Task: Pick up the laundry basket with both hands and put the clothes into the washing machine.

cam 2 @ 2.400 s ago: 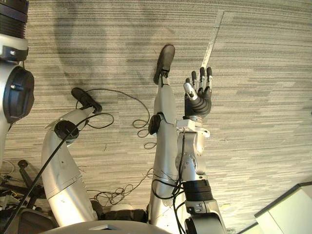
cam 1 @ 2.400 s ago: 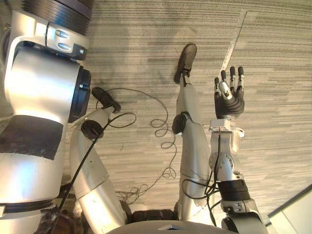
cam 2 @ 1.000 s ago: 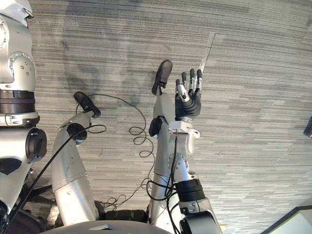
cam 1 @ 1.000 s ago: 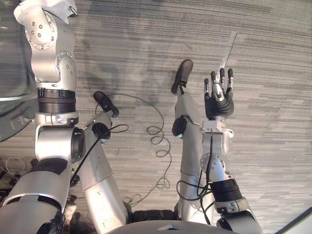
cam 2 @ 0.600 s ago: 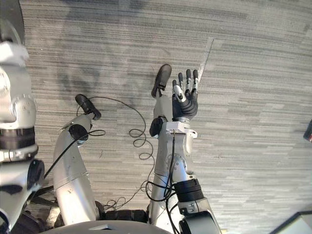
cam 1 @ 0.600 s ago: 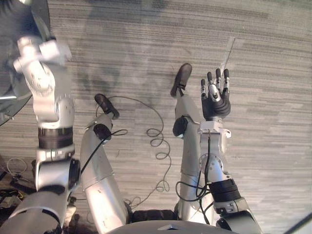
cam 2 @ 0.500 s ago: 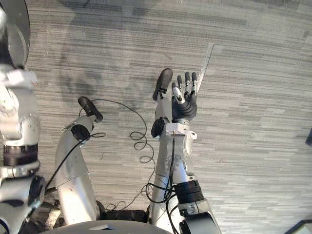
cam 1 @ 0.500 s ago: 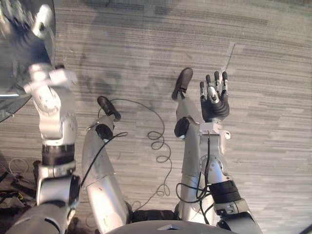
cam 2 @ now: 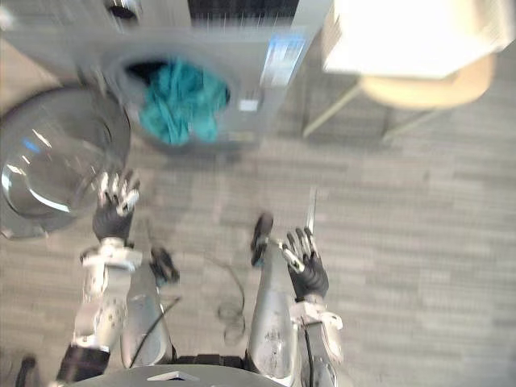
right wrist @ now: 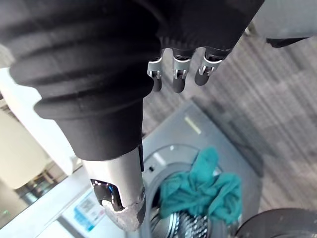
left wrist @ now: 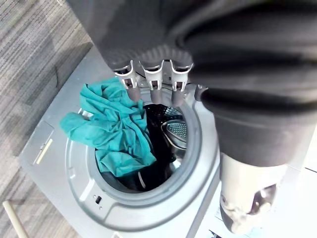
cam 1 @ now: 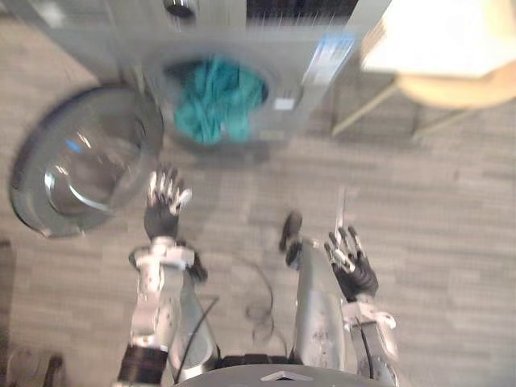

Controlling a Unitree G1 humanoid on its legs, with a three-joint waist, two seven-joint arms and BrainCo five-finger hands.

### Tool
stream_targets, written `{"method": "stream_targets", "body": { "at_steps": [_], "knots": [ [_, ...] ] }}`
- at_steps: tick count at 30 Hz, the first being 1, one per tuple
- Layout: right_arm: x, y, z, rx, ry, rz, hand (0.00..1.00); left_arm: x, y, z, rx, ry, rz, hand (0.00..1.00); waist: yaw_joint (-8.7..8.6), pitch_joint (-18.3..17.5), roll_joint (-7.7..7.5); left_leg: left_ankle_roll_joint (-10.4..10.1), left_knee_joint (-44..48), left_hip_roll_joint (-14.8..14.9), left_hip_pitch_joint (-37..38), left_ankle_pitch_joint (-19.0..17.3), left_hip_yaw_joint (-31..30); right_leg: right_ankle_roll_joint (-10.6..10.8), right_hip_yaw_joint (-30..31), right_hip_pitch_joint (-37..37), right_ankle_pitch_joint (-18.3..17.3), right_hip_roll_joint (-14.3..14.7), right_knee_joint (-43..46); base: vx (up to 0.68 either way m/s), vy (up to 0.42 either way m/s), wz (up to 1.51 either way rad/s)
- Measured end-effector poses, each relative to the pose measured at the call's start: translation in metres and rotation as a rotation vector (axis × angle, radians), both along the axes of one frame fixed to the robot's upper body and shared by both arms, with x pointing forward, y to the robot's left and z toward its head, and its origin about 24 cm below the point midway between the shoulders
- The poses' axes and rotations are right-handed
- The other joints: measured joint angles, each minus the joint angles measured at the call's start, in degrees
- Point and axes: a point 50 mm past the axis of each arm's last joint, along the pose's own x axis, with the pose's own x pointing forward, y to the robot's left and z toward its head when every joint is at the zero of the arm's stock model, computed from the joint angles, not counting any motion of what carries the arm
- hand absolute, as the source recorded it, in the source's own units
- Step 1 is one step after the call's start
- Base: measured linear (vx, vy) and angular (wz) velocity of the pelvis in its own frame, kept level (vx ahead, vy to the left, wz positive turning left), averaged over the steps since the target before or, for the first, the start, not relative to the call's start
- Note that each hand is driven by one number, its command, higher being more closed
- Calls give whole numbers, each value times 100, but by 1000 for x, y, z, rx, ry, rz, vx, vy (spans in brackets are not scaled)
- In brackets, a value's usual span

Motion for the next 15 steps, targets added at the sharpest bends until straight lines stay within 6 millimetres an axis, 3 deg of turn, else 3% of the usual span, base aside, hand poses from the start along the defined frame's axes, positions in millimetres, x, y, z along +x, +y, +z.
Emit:
{"method": "stream_targets", "body": {
  "at_steps": [1,2,3,5,7,8,9,11,13,14,15],
  "knots": [
    [-5,-4,-6,-15,33,-10,0,-4,-6,-9,-4,35,-26,0,-3,-145,36,457,385,101,-10,301,-139,-32,-59,382,-482,42,-61,212,-290,44],
    [-8,-10,-12,-42,65,-21,0,-8,-14,-21,-8,84,-64,0,18,-259,22,898,577,165,-97,668,-175,-78,-152,658,-519,85,-233,173,-286,33],
    [-8,-12,-15,-63,80,-17,0,-10,-19,-26,-9,108,-92,0,8,-331,103,939,677,157,-162,768,-176,-79,-221,788,-519,92,-386,175,-178,26],
    [-13,-25,-23,-111,126,-50,0,-14,-34,-36,-13,150,-169,0,-80,-521,258,662,934,-100,-264,526,21,-91,-405,1108,-510,138,-810,171,-109,32],
    [-14,-30,-36,-132,197,-54,0,-15,-38,-39,-13,159,-202,0,-67,-705,302,273,592,-897,-268,-48,170,-190,-523,1403,-446,200,-1284,169,-49,31],
    [-13,-29,-39,-131,208,-54,0,-15,-37,-40,-9,163,-200,0,-41,-744,293,226,384,-1133,-268,-133,192,-174,-526,1434,-429,207,-1342,139,-5,14],
    [-13,-29,-45,-144,234,-49,0,-14,-35,-43,-6,174,-194,0,11,-840,308,316,25,-1428,-259,-199,196,-119,-532,1440,-399,262,-1399,155,23,-21],
    [-7,-21,-56,-152,280,-16,0,-21,-31,-53,15,224,-190,0,140,-1008,398,900,-505,-1599,144,-630,237,18,-523,1597,-464,471,-1256,214,76,-37],
    [-14,-8,-67,-113,332,-3,0,-28,-29,-66,38,296,-202,0,-57,-1140,95,872,-665,-1842,573,-784,160,329,-252,1578,-426,219,-296,298,-10,34],
    [-18,-3,-70,-118,351,10,0,-30,-28,-67,46,303,-207,0,-112,-1173,34,831,-672,-1892,730,-809,113,392,-122,1442,-239,108,252,388,-58,49],
    [-21,1,-73,-119,369,22,0,-30,-28,-68,63,307,-213,0,-150,-1190,13,816,-687,-1905,902,-862,41,313,-8,1357,34,38,719,381,-45,36]
  ]
}}
